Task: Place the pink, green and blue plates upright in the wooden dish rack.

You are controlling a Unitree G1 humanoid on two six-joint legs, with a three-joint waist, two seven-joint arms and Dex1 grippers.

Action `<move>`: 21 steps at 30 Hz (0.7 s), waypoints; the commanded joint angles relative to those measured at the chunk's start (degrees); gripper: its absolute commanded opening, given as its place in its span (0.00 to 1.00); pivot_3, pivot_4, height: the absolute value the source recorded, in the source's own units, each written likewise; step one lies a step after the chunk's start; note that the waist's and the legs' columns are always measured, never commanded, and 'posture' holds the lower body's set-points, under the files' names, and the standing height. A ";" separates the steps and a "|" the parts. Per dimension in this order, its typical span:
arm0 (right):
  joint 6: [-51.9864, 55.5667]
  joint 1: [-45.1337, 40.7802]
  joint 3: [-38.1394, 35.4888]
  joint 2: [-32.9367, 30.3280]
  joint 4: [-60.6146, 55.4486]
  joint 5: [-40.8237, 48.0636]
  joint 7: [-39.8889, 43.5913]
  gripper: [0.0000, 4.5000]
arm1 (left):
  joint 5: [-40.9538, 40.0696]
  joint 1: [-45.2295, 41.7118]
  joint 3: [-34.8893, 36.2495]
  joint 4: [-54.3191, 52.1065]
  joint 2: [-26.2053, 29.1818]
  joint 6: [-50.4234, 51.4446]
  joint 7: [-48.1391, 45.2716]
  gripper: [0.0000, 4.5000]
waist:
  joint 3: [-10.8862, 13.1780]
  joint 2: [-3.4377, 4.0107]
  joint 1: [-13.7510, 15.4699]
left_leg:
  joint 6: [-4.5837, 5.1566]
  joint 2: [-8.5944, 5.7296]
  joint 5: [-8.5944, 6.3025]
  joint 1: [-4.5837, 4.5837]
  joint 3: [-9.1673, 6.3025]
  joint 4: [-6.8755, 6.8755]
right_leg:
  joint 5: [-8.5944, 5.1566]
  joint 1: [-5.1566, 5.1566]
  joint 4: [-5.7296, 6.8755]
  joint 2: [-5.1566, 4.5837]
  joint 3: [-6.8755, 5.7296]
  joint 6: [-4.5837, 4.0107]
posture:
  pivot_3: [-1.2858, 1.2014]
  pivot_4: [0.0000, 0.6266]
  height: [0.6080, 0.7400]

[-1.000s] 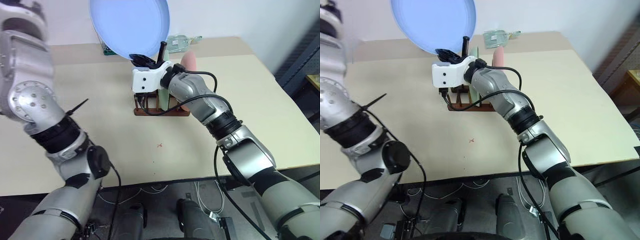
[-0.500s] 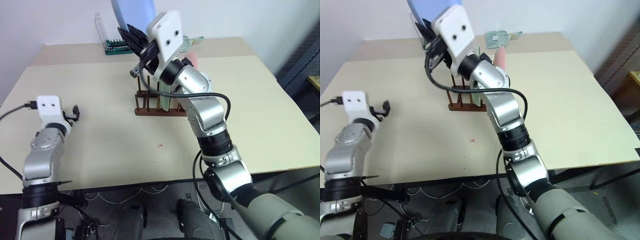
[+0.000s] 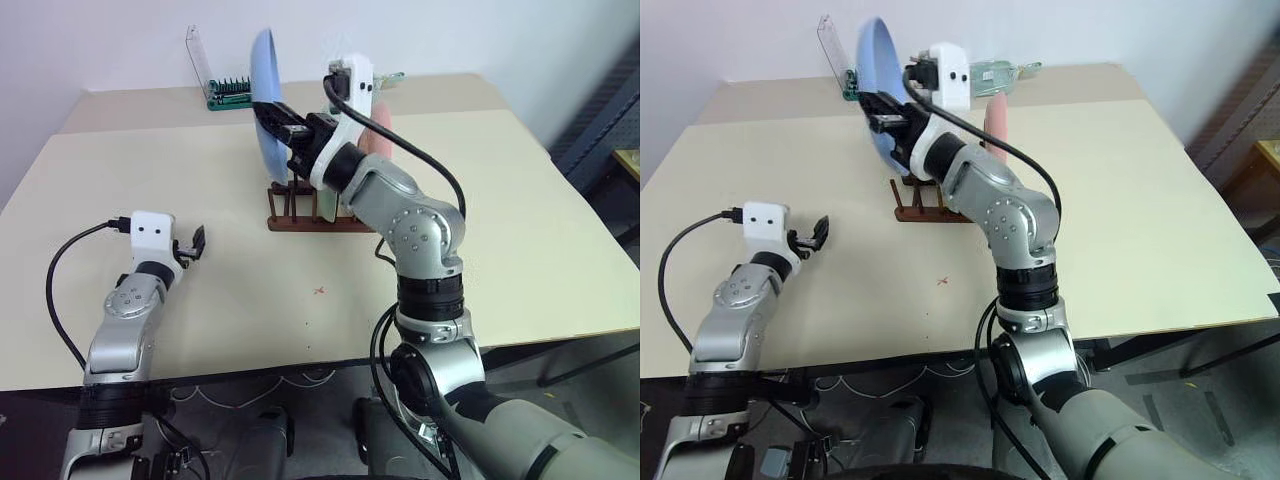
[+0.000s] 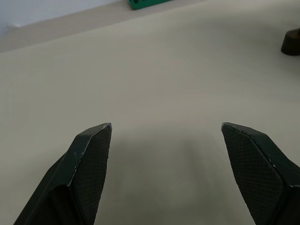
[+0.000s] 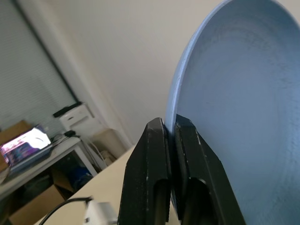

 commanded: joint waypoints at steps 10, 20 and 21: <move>2.48 -7.60 -5.72 0.22 8.98 4.71 -5.28 0.00 | 2.45 1.19 -3.19 -4.46 -1.93 -1.22 -3.07 0.85 | 0.00 0.02 -0.07 | 0.00 0.00 0.00 0.00 0.04 -0.02 | 0.00 -0.02 0.00 -0.01 0.01 0.00 | 0.52 0.24 1.00; 3.31 -8.32 -5.48 0.28 11.16 4.44 -8.21 0.00 | 3.86 0.57 -3.86 -3.36 -3.35 -1.54 -3.52 0.85 | 0.00 0.01 -0.09 | 0.01 0.00 0.00 0.00 0.04 -0.03 | 0.00 -0.02 0.00 -0.01 0.01 0.00 | 0.52 0.24 1.00; 3.06 -8.47 -5.49 0.22 11.55 4.37 -8.31 0.07 | 3.99 0.56 -3.99 -3.30 -3.55 -1.59 -3.59 0.86 | 0.00 0.02 -0.09 | 0.01 0.00 0.00 0.00 0.04 -0.03 | 0.00 -0.02 0.00 -0.01 0.01 0.00 | 0.52 0.24 1.00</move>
